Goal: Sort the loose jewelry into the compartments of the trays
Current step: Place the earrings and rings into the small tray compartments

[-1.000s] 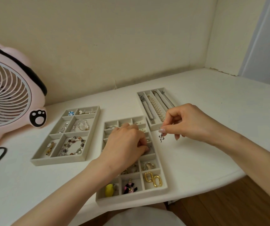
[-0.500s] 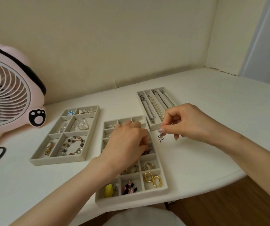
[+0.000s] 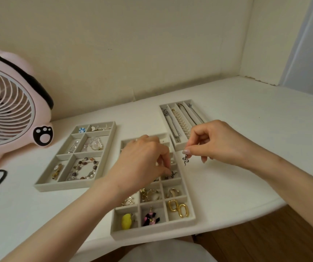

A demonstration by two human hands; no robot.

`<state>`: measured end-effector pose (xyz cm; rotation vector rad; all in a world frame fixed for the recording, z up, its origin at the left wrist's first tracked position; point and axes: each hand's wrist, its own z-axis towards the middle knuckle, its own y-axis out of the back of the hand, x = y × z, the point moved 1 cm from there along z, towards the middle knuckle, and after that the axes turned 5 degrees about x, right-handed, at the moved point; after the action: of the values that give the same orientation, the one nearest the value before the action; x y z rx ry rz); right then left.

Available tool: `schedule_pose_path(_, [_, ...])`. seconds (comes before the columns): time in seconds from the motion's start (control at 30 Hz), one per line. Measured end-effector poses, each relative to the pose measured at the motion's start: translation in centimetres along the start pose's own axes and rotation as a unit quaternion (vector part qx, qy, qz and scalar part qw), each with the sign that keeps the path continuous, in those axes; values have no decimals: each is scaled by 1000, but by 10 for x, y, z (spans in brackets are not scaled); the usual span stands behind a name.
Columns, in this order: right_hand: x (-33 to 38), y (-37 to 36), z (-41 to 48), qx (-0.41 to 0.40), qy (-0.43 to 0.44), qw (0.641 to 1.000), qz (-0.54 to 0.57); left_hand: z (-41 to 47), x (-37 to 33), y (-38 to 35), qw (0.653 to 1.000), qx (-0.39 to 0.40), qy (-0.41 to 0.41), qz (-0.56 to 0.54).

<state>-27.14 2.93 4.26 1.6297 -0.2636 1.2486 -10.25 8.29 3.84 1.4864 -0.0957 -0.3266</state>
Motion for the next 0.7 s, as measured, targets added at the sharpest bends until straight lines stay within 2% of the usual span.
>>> schedule_pose_path(0.37, [-4, -1, -1, 3, 2, 1000, -3, 1, -7, -17, 998, -25, -18, 61])
schedule_pose_path(0.57, [-2, -3, -2, 8, 8, 1000, 12, 1, -1, -8, 999, 15, -25, 29])
schedule_pose_path(0.7, [-3, -3, -2, 8, 9, 1000, 9, 1, 9, 7, 1000, 14, -1, -3])
